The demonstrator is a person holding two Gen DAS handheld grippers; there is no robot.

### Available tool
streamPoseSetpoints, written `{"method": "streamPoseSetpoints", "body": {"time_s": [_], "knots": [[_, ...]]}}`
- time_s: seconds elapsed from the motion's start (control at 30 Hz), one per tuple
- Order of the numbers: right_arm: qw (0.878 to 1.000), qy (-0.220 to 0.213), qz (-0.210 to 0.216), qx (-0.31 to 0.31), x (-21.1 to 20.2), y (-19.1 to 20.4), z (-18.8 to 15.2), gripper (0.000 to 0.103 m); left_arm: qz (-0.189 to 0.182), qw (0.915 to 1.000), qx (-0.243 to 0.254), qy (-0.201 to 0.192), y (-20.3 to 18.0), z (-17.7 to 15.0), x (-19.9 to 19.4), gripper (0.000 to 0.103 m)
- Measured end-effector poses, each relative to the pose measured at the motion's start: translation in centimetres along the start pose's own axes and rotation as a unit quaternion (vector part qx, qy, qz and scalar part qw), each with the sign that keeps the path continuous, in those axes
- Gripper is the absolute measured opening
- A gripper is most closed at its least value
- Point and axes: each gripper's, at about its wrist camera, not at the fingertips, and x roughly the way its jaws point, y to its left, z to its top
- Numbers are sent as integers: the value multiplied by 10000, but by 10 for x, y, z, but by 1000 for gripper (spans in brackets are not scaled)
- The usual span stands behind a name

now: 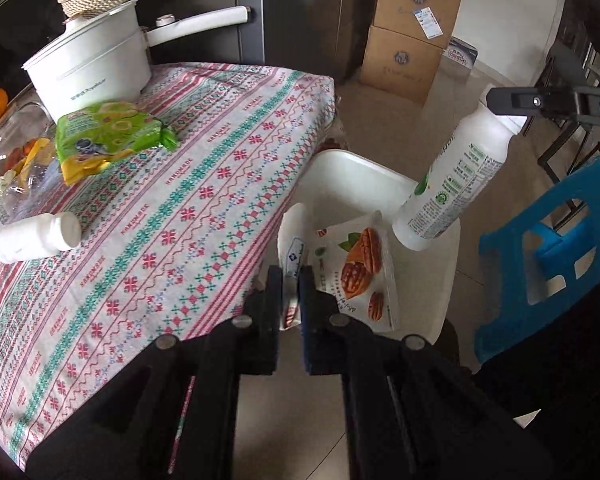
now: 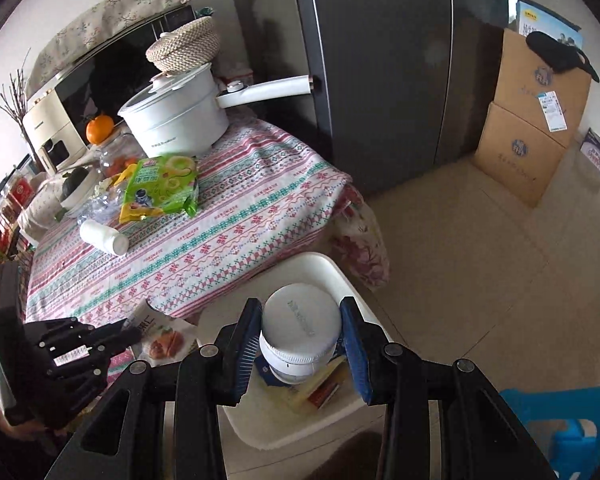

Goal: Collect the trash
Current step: 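Carry the nut packet over the white bin and open the left gripper while the right gripper carries the bottle, then lower the yogurt bottle into the white bin and open the right gripper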

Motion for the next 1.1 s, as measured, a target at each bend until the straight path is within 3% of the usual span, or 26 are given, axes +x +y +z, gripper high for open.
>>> {"method": "streamPoseSetpoints", "body": {"time_s": [0.2, 0.27, 0.4, 0.5, 0.67, 0.77, 1.1], "knots": [[9998, 80, -66, 140, 2, -17, -3, 41, -17, 9999, 94, 84, -13, 5, 26, 13], [9998, 116, -88, 169, 3, -21, -4, 41, -57, 9999, 82, 77, -13, 7, 30, 23], [9997, 150, -116, 182, 5, -24, -5, 41, -50, 9999, -95, 96, -8, 9, 29, 27], [9997, 151, -120, 162, 5, -21, -5, 41, -9, 9997, -245, 55, -1, 10, 19, 41], [9997, 176, -114, 86, 11, -10, -2, 41, 284, 9981, -521, -151, 22, 10, -6, 75], [9996, 260, -146, 10, 20, -1, -1, 41, 457, 9960, -748, -190, 41, 7, -18, 81], [9971, 755, -92, 31, 65, 27, 3, 41, 923, 9850, -1447, -166, 108, -19, -56, 86]]}}
